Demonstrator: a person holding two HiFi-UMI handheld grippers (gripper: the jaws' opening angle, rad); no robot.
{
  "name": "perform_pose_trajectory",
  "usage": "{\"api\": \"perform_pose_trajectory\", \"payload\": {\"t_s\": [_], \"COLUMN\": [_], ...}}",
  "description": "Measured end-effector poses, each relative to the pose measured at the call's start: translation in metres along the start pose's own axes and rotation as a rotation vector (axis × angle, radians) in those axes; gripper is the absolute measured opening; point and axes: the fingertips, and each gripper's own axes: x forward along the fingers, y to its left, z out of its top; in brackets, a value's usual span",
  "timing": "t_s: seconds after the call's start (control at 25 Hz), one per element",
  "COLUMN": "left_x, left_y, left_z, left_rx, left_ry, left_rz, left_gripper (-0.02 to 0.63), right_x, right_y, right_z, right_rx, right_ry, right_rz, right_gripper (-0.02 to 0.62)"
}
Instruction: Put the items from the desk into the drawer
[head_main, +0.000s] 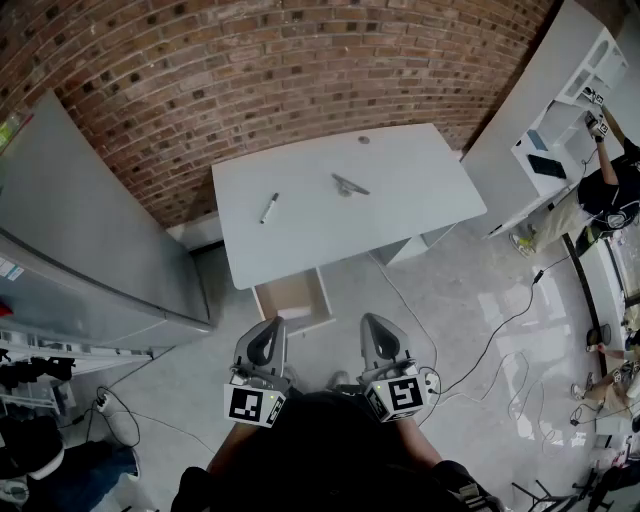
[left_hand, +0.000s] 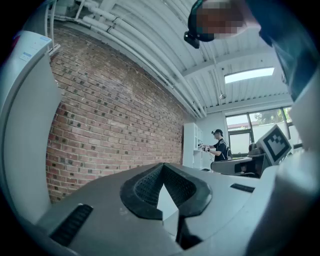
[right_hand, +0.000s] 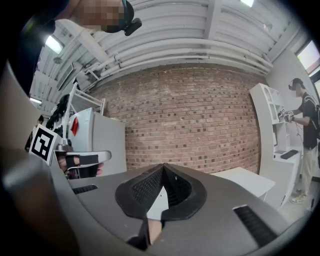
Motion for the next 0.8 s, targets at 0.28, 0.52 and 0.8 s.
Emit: {"api": "perform_pose_trajectory", "payload": {"t_s": [0.28, 0.52, 0.8], "left_x": [-0.002, -0.007, -0.014], "left_y": [-0.003, -0.004, -0.005], "left_z": [0.000, 0.000, 0.000], "left_rx": [-0.003, -0.006, 0.007], "left_ry": [0.000, 0.000, -0.002], "left_rz": [-0.003, -0.001, 0.000], "left_gripper": [0.000, 0.000, 0.000], "right_x": [-0.003, -0.007, -0.010], "right_y": [-0.001, 0.003, 0.008], "right_z": [0.001, -0.001, -0.001], "right_rx": [0.023, -0.006, -0.013], "right_ry": [-0.001, 0.004, 0.005], "right_rz": [-0.012, -0.002, 0.004], "right_gripper": [-0.003, -0.003, -0.003]}}
